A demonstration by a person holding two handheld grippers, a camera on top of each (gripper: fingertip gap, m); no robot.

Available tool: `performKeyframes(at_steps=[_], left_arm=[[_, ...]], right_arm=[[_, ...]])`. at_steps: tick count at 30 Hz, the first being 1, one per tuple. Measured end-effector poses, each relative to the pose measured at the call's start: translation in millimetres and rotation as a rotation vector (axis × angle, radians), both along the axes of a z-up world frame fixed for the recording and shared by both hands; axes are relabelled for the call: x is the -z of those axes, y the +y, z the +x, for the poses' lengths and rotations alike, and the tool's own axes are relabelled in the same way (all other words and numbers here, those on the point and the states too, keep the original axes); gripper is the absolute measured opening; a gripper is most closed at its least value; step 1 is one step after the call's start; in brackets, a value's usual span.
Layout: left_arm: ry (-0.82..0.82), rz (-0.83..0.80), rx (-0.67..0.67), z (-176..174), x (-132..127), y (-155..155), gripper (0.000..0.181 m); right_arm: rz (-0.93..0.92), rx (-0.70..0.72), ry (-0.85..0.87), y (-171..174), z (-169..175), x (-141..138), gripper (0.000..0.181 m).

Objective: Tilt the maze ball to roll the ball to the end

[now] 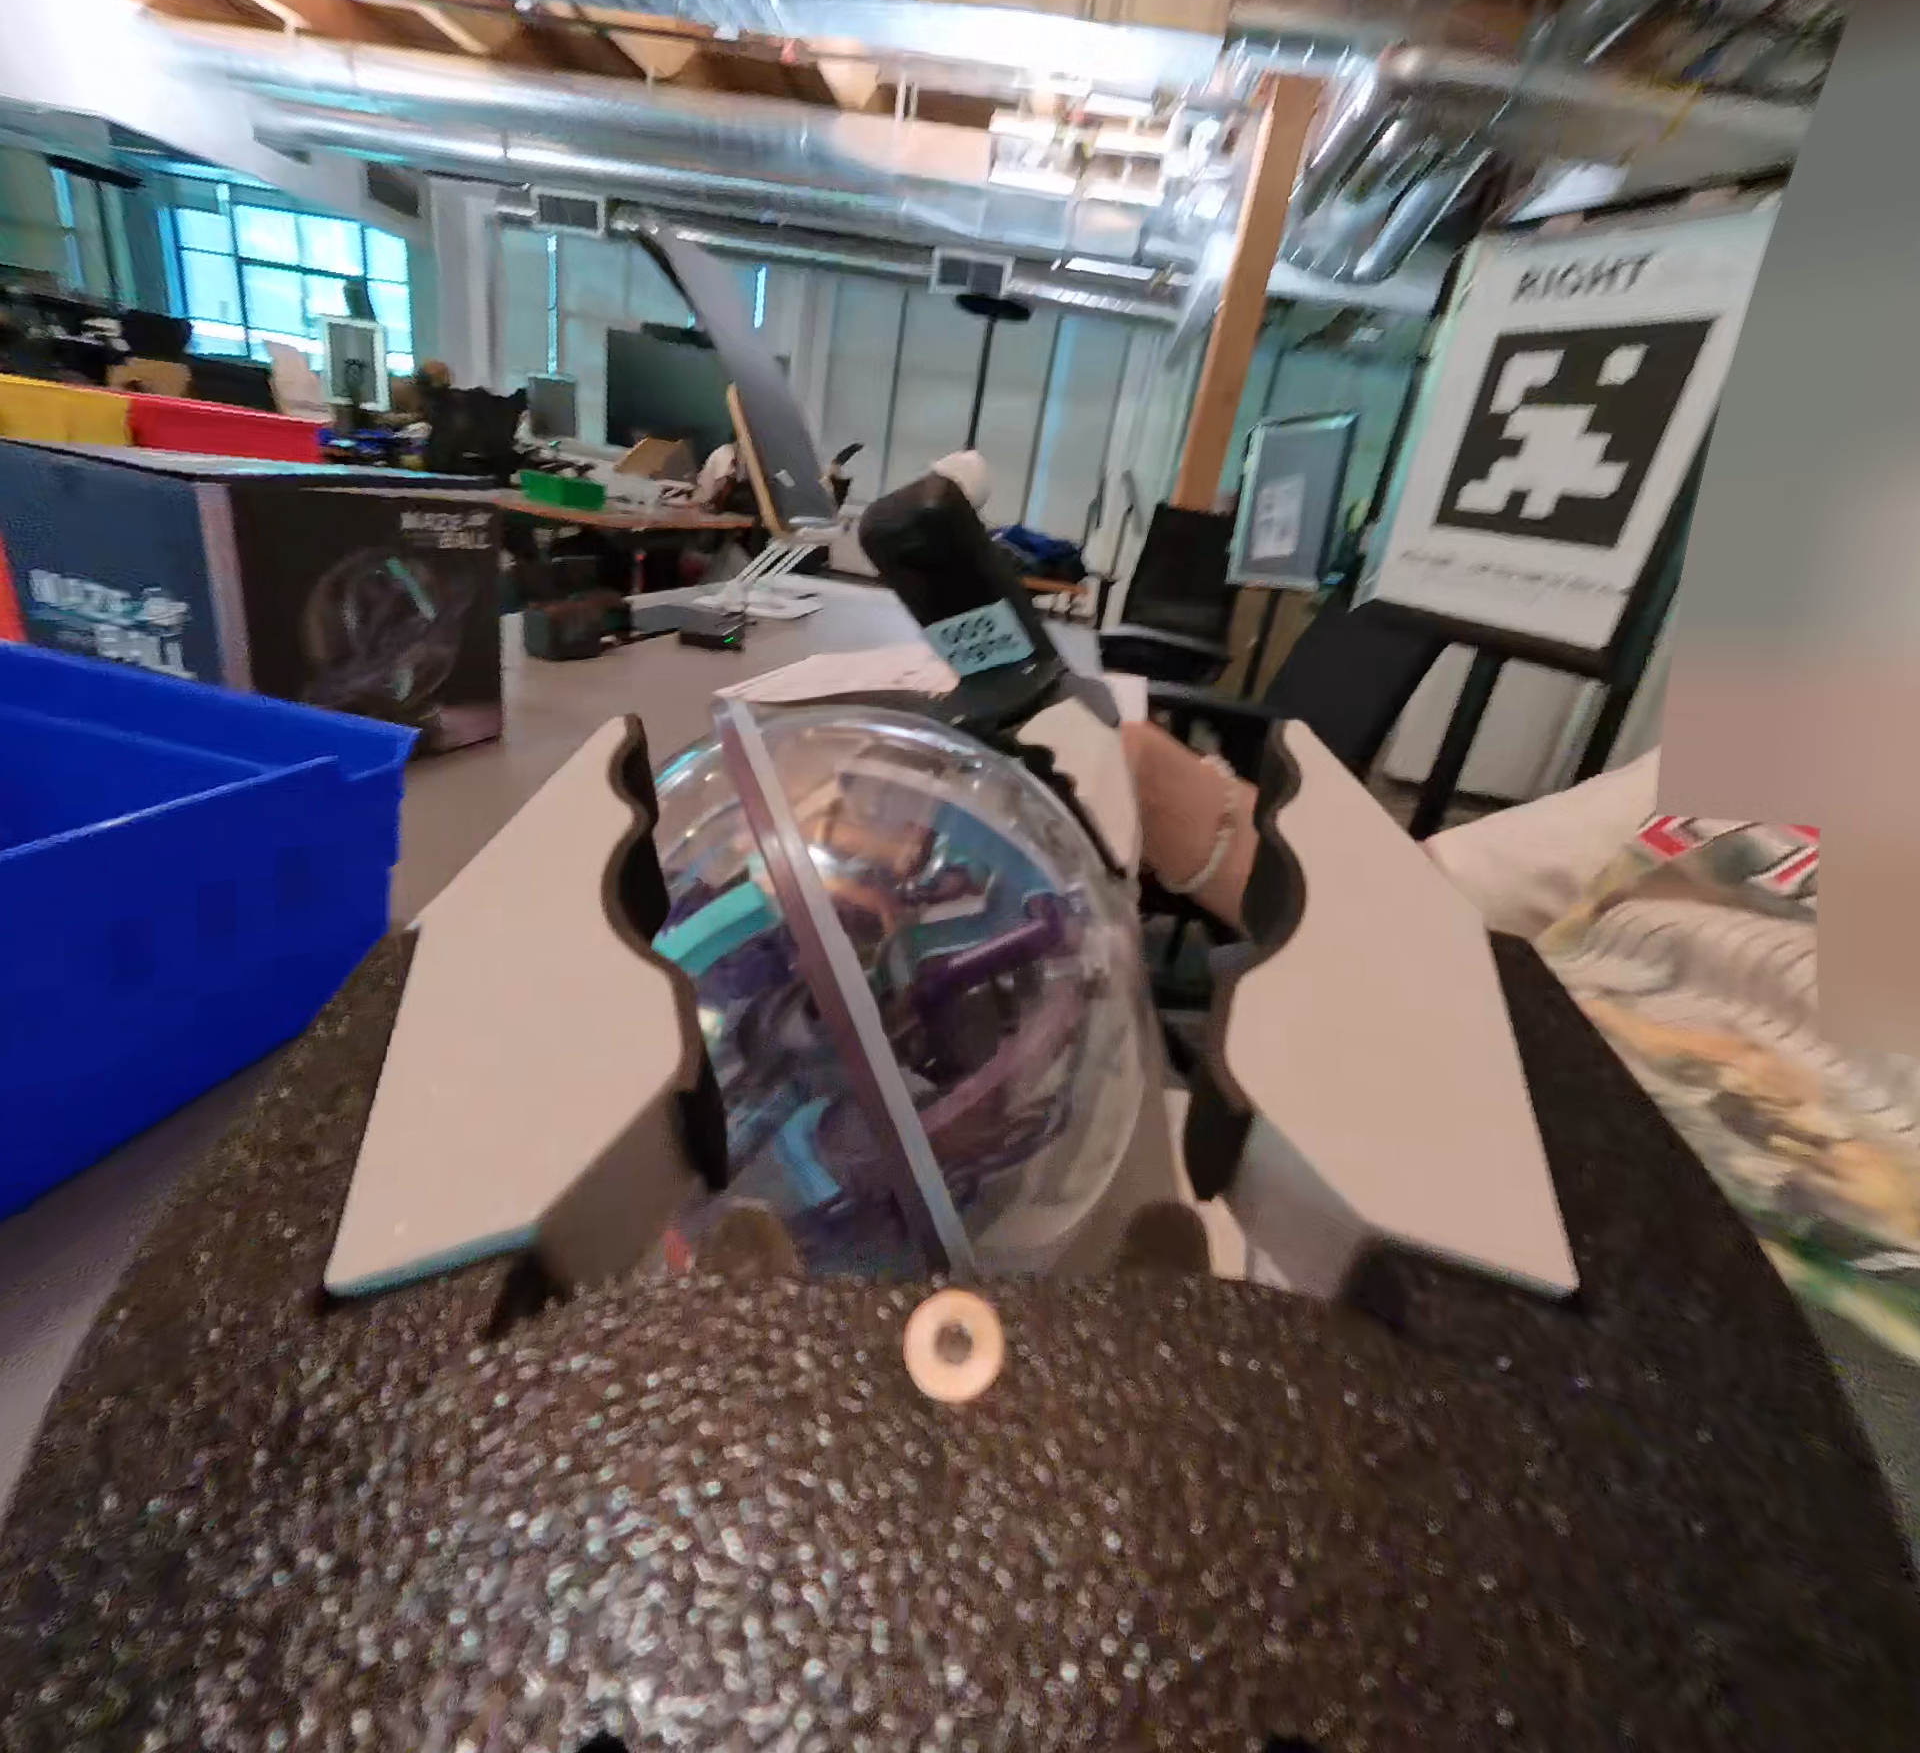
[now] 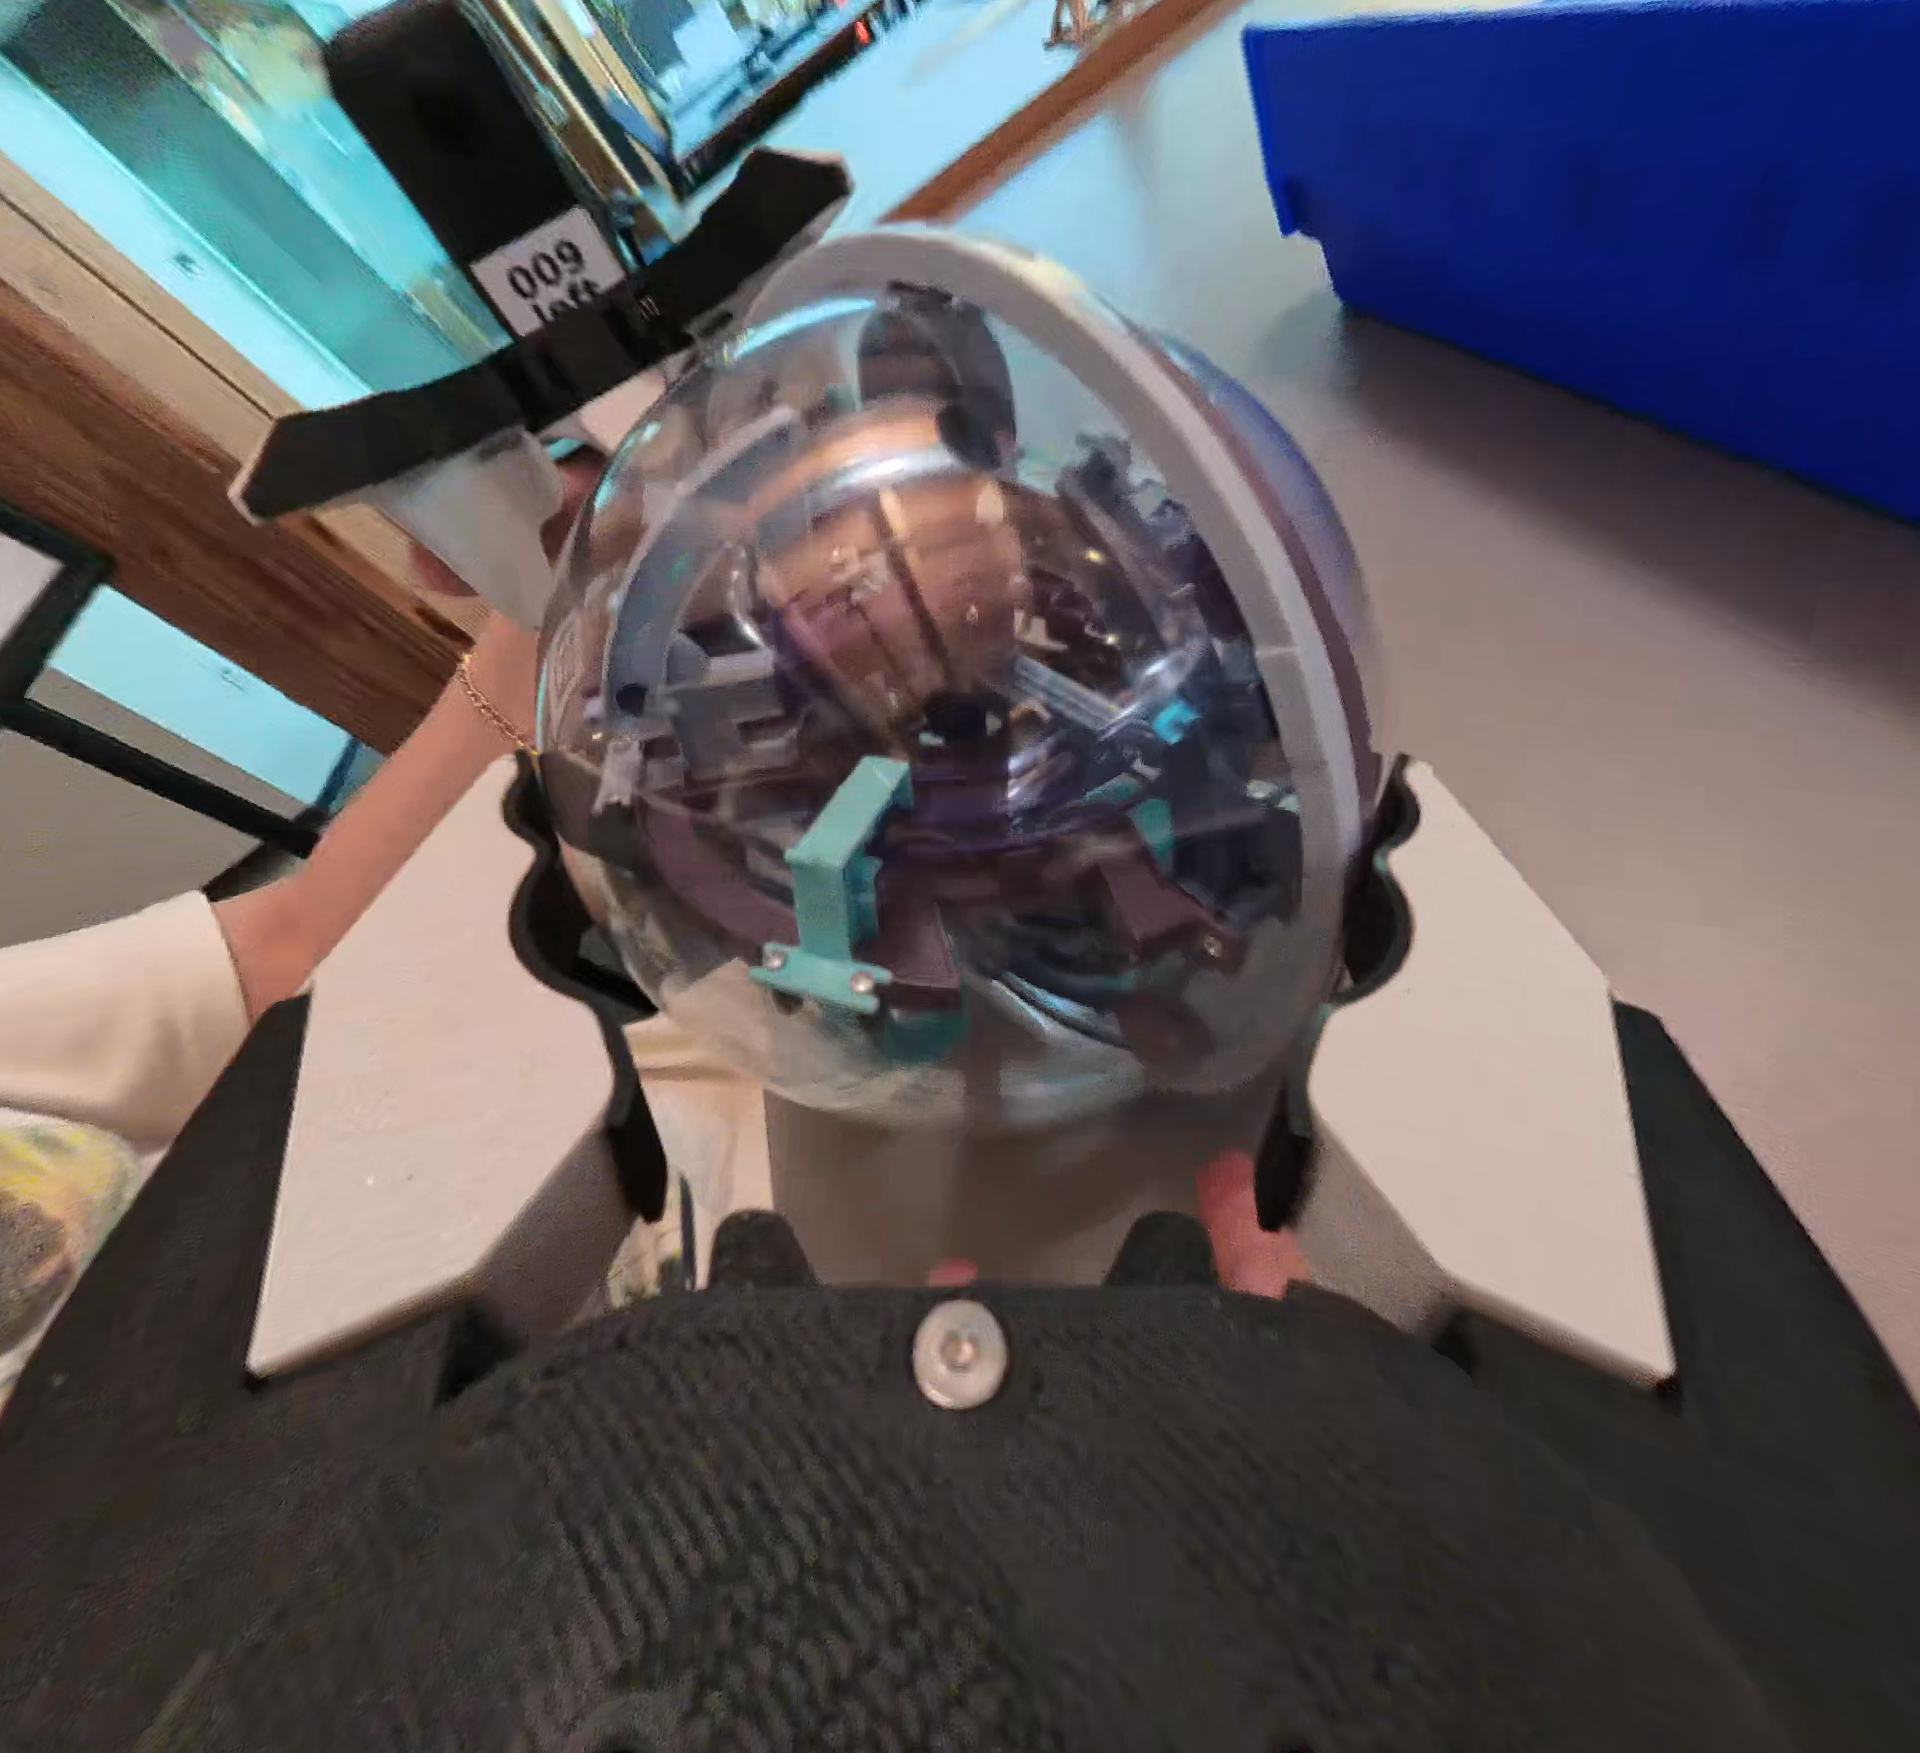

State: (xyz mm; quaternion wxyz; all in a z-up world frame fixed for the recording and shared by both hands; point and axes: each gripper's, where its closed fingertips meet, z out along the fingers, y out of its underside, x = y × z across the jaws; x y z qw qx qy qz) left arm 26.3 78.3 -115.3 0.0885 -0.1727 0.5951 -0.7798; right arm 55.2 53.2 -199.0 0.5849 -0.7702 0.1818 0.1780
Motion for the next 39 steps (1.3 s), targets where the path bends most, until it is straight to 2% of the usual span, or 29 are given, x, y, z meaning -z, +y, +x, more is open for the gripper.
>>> performKeyframes(at_steps=[1, 5, 6, 8, 9, 12, 14, 16, 17, 19, 22, 25, 27, 30, 36, 39], left_arm=[[0.014, -0.017, 0.028, -3.3, -1.4, 0.0, 0.113], [0.083, -0.025, 0.106, -11.3, 3.3, -6.3, 0.119], [0.093, -0.086, 0.143, -15.5, -5.3, -5.5, 0.122], [0.065, -0.217, 0.268, -30.8, -24.1, -0.1, 0.144], [0.060, -0.244, 0.285, -31.3, -27.0, 2.1, 0.147], [0.057, -0.209, 0.158, -7.4, -18.0, 3.5, 0.137], [-0.023, -0.146, 0.014, 7.0, -11.7, 2.2, 0.128], [-0.040, -0.113, -0.163, 27.5, -7.0, 4.3, 0.107], [-0.043, -0.081, -0.204, 32.9, -1.5, 1.7, 0.096], [-0.058, -0.042, -0.221, 35.9, 6.2, -7.1, 0.113], [-0.102, -0.103, -0.251, 38.6, 2.5, -9.7, 0.127], [-0.129, -0.077, -0.250, 39.3, 9.7, -12.9, 0.149], [-0.211, -0.051, -0.252, 33.2, 7.6, -17.3, 0.151], [-0.291, -0.069, -0.270, 23.7, -11.0, -21.7, 0.137], [-0.483, -0.271, -0.176, -29.8, -74.7, -17.7, 0.138], [-0.612, -0.284, -0.178, -56.4, -98.8, -22.1, 0.143]], right_arm=[[0.028, -0.007, -0.010, -0.4, 0.0, -1.8, 0.149], [0.137, 0.013, -0.120, -0.8, 4.2, -22.3, 0.148], [0.142, 0.022, -0.163, -1.9, 5.5, -25.4, 0.148], [0.153, 0.042, -0.264, -4.1, 8.1, -30.2, 0.148], [0.165, 0.042, -0.300, -4.3, 7.7, -32.7, 0.148], [0.217, 0.032, -0.385, -3.5, 5.4, -40.5, 0.145], [0.266, 0.051, -0.417, -4.8, 7.0, -48.5, 0.136], [0.349, 0.095, -0.417, -7.9, 10.8, -62.7, 0.125], [0.396, 0.123, -0.409, -10.2, 13.4, -70.5, 0.118], [0.450, 0.146, -0.392, -13.7, 15.5, -78.0, 0.104], [0.489, 0.190, -0.334, -17.1, 24.5, -78.3, 0.107], [0.573, 0.156, -0.306, -23.7, 21.4, -86.3, 0.109], [0.654, 0.131, -0.349, -29.4, 13.2, -98.9, 0.114], [0.779, 0.145, -0.479, -41.6, -0.2, -125.8, 0.114], [0.913, 0.098, -0.768, -61.9, -49.5, -170.4, 0.116], [0.967, 0.058, -0.895, -71.2, -79.4, -189.5, 0.117]])
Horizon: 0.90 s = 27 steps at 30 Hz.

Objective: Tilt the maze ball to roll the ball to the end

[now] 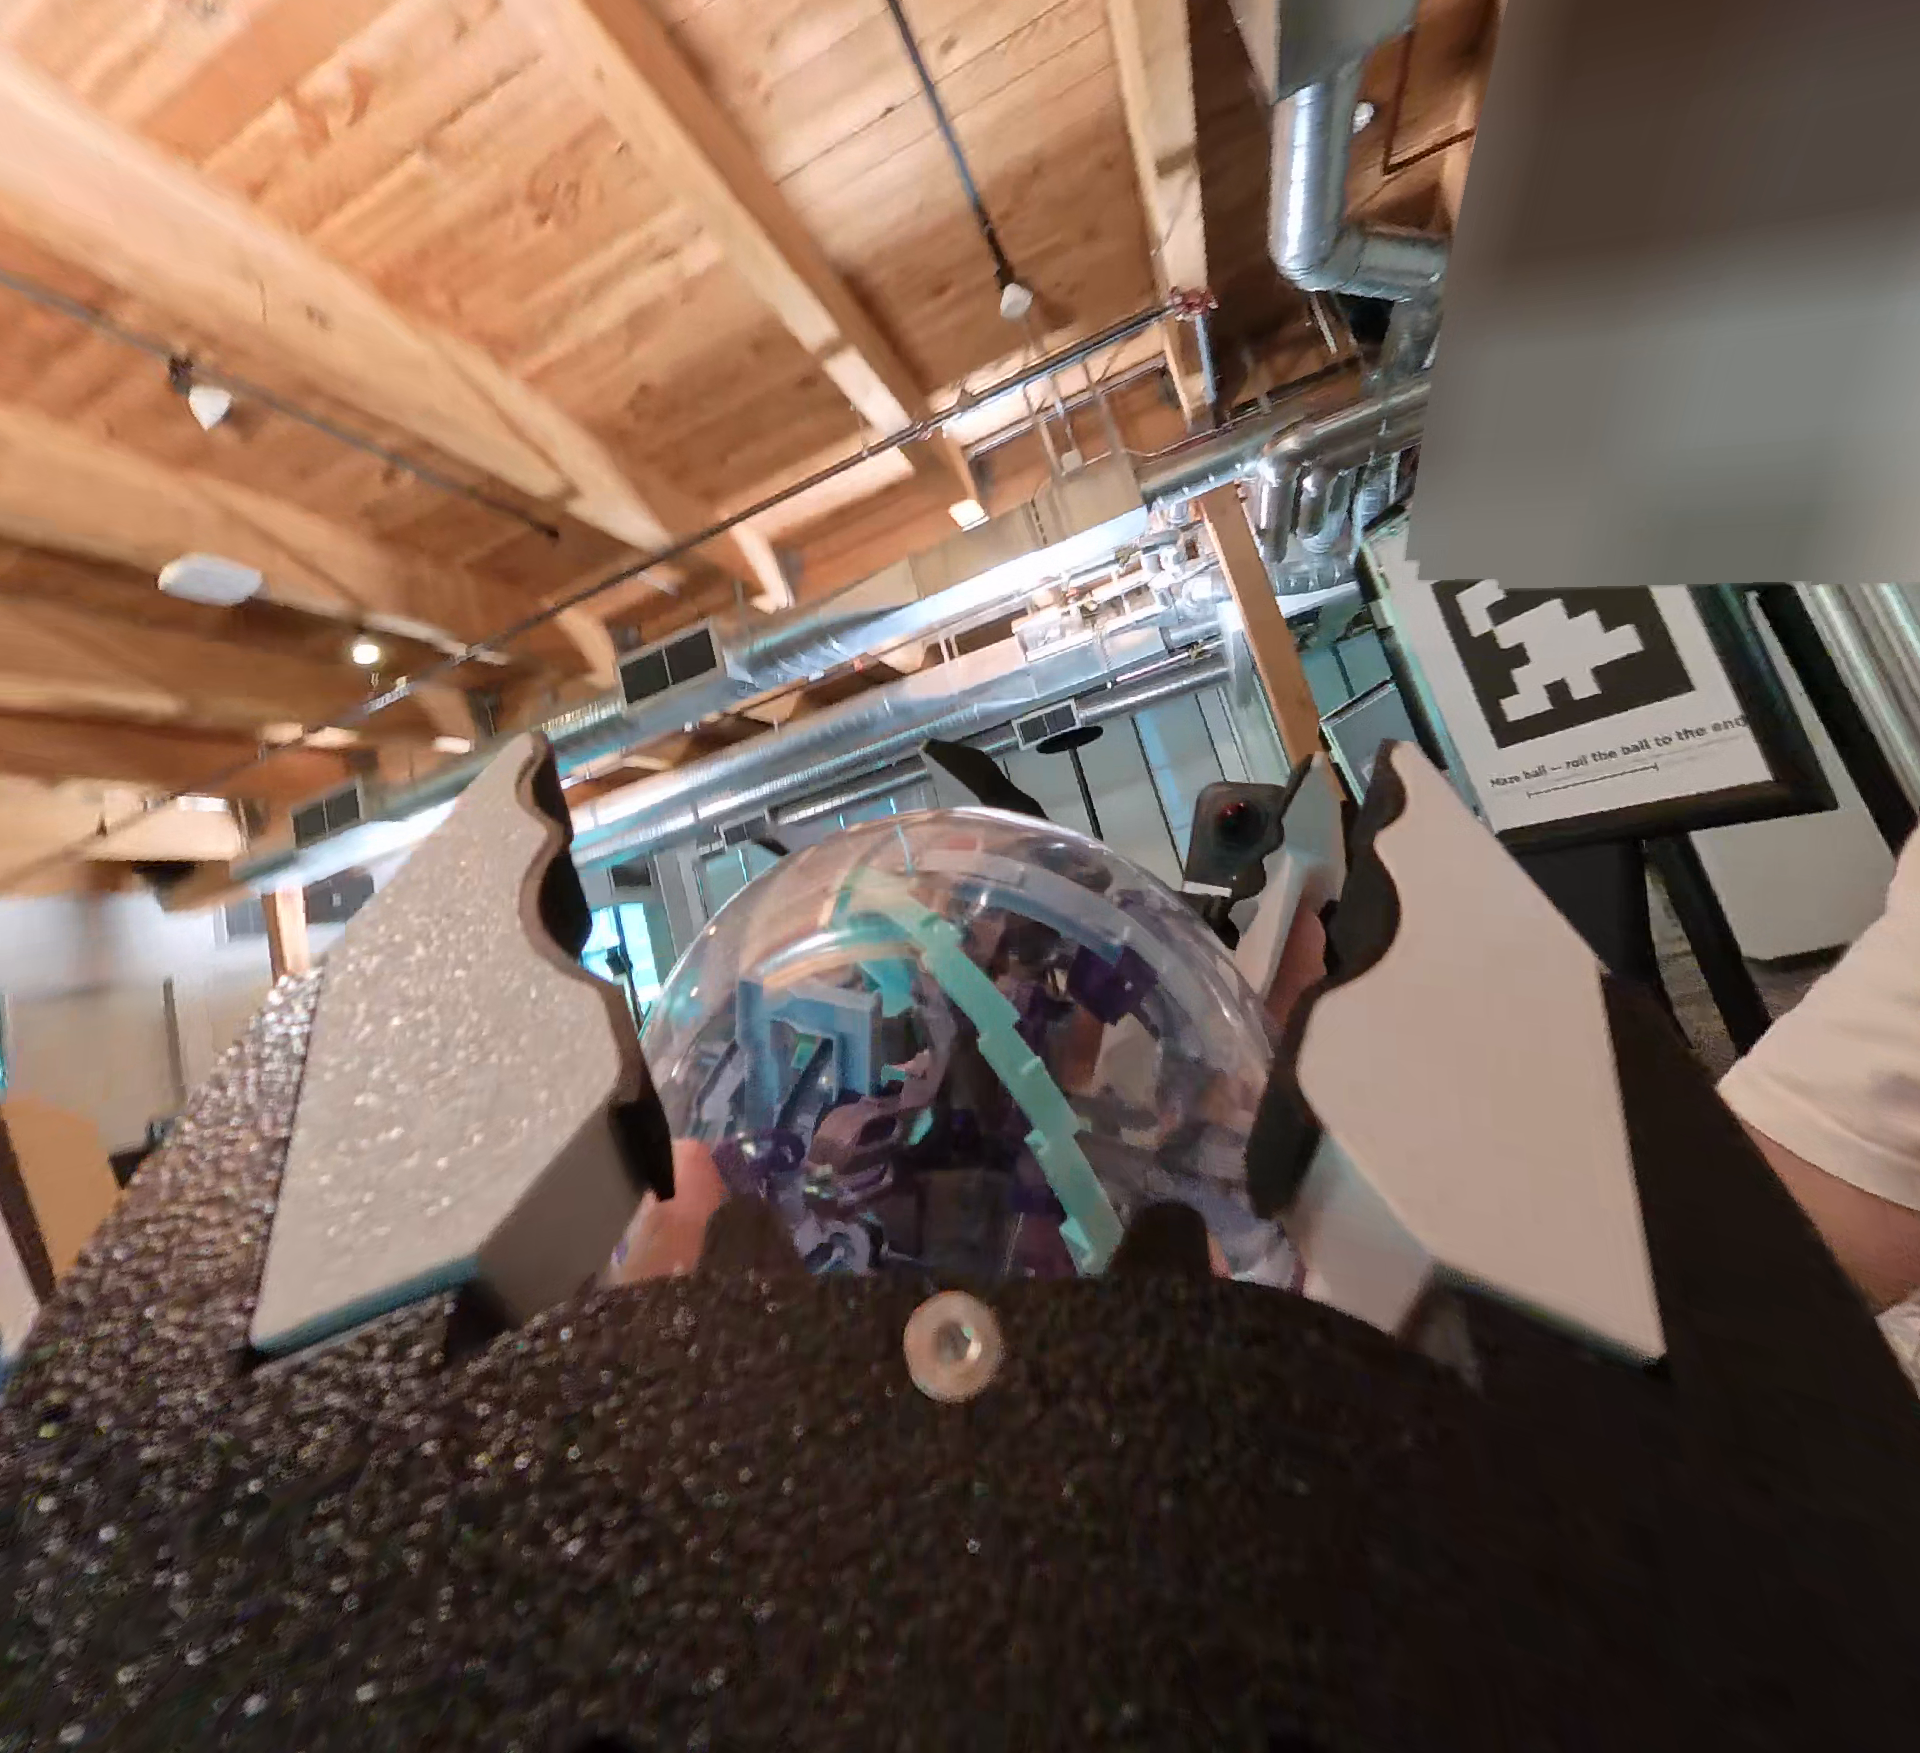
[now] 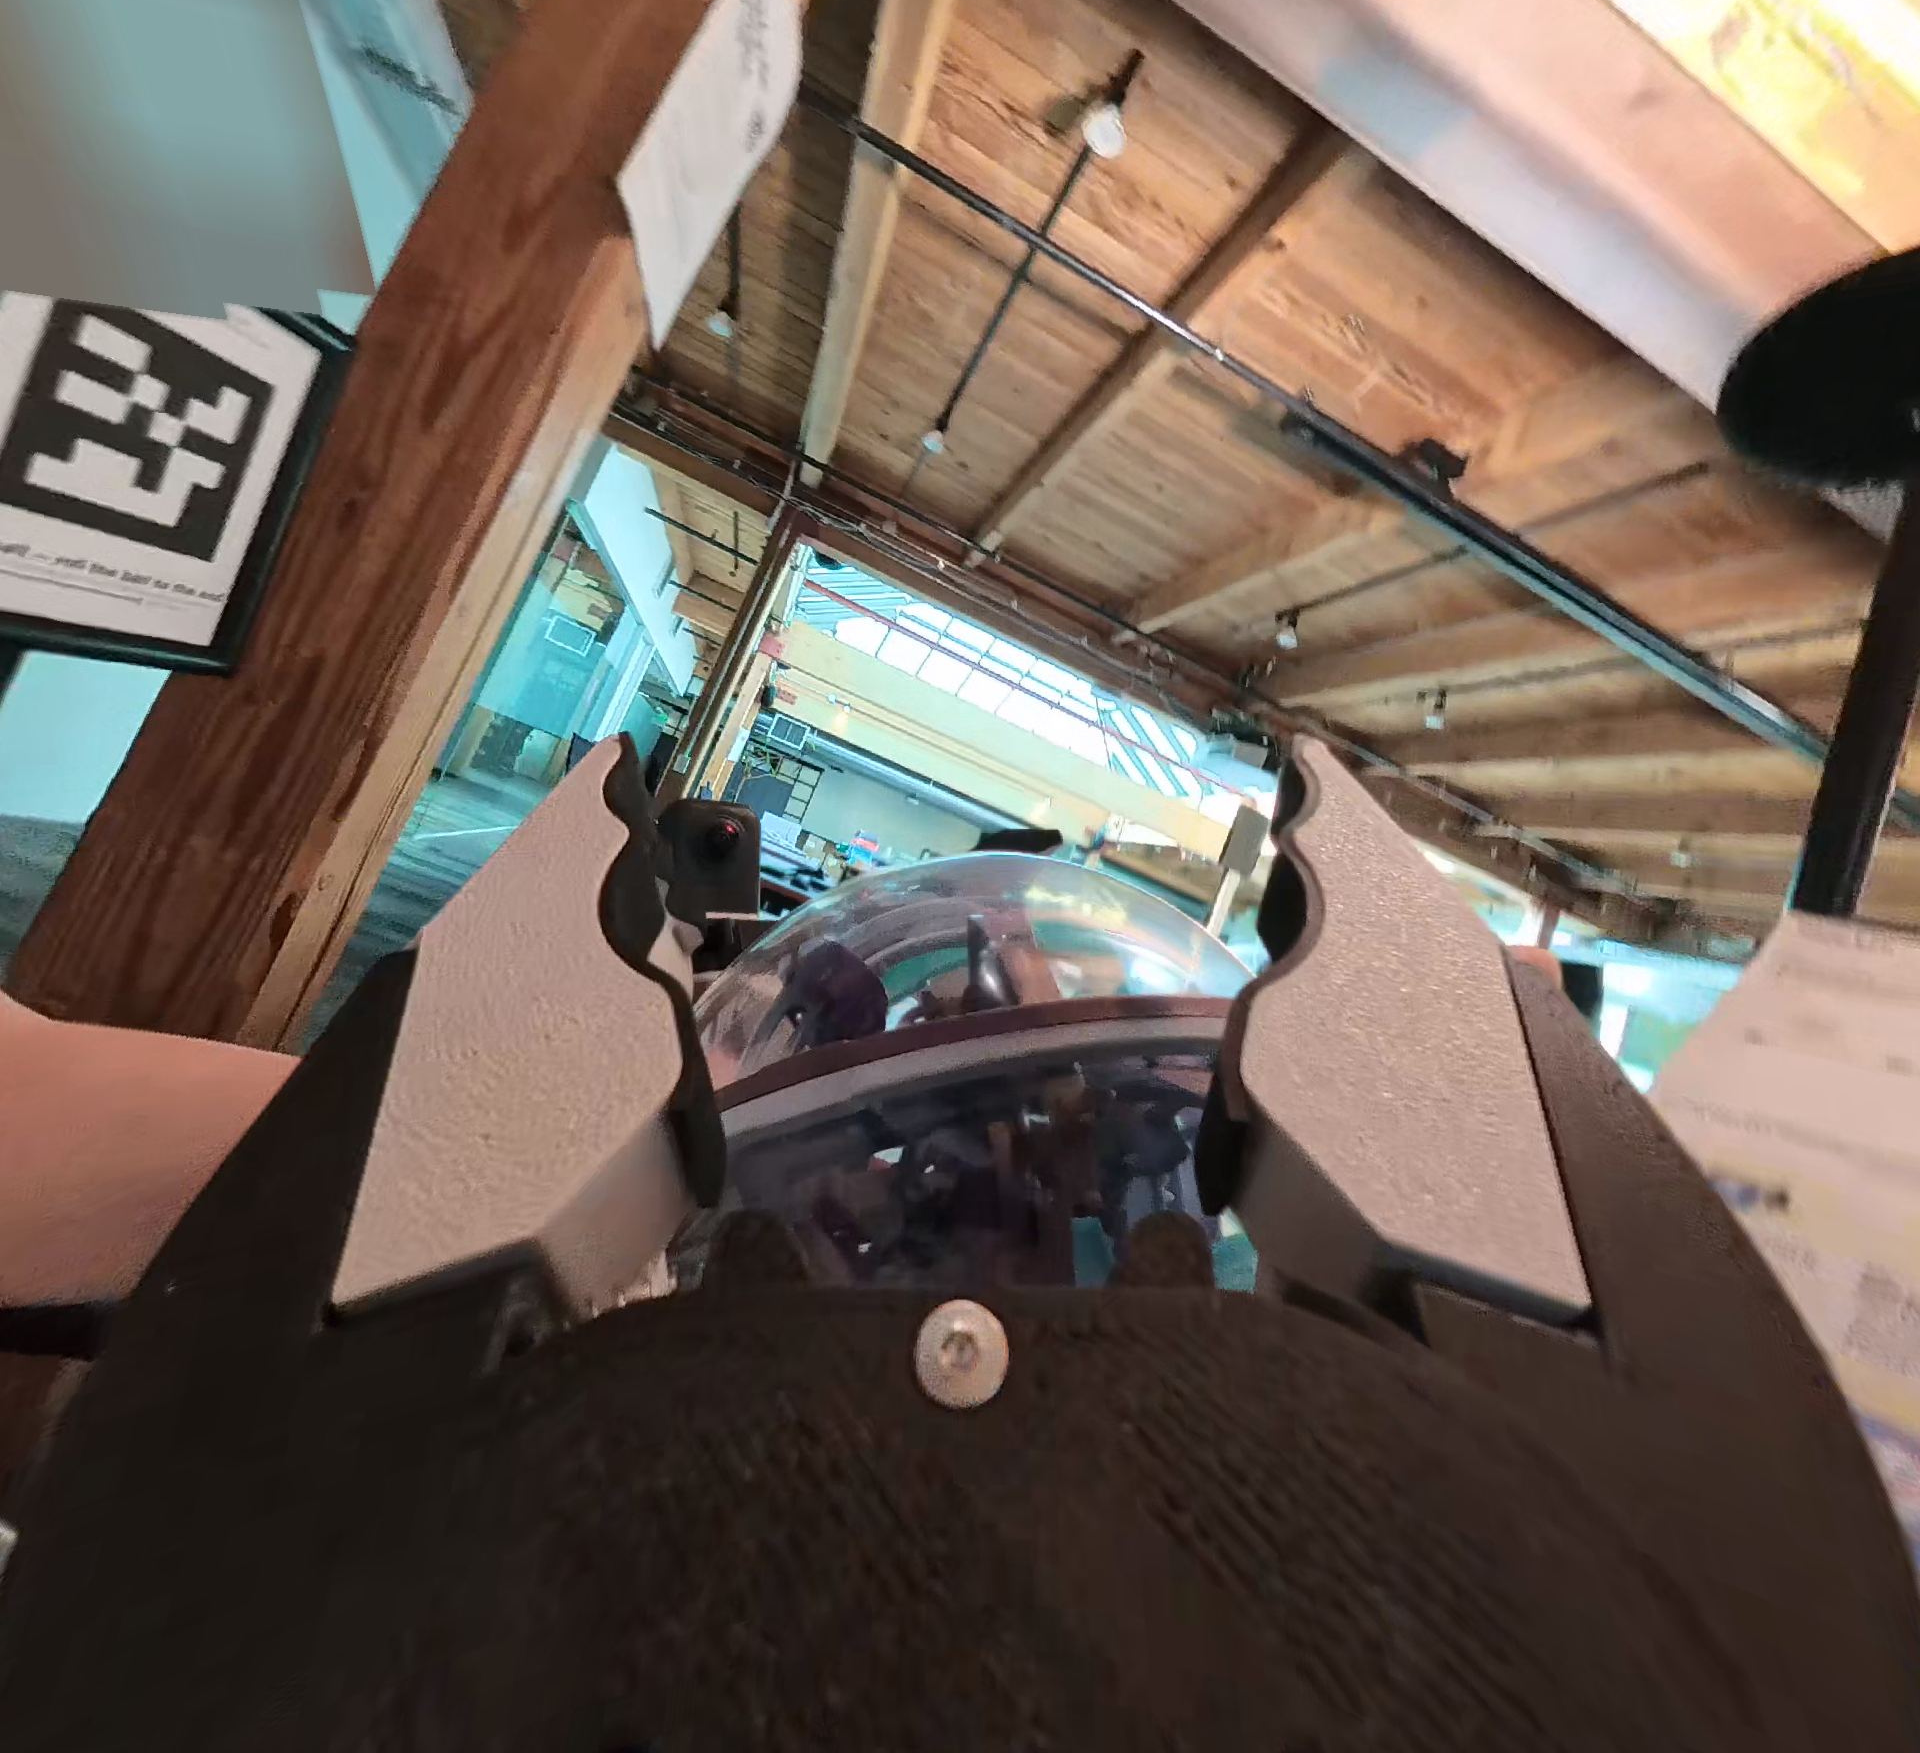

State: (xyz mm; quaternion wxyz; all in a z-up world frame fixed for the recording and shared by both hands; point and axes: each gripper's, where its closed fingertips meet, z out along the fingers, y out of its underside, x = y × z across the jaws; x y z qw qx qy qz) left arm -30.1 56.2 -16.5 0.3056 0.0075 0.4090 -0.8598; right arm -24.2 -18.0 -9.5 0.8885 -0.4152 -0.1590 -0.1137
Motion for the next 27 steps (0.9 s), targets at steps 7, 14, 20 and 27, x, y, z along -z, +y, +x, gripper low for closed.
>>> performKeyframes(at_steps=[7, 14, 20, 27], left_arm=[[-0.170, 0.041, -0.022, -43.4, -28.9, -15.7, 0.145], [-0.284, 0.075, -0.032, -74.8, -44.2, -27.7, 0.145], [-0.317, 0.107, -0.018, -83.8, -43.7, -33.8, 0.148], [-0.288, 0.055, 0.040, -84.3, -46.7, -26.2, 0.153]], right_arm=[[0.043, 0.000, -0.193, -15.4, -46.6, -22.1, 0.117], [0.097, -0.032, -0.251, -30.6, -69.5, -36.1, 0.112], [0.086, -0.001, -0.321, -31.3, -88.4, -41.0, 0.107], [0.063, 0.021, -0.374, -28.8, -102.5, -41.1, 0.102]])
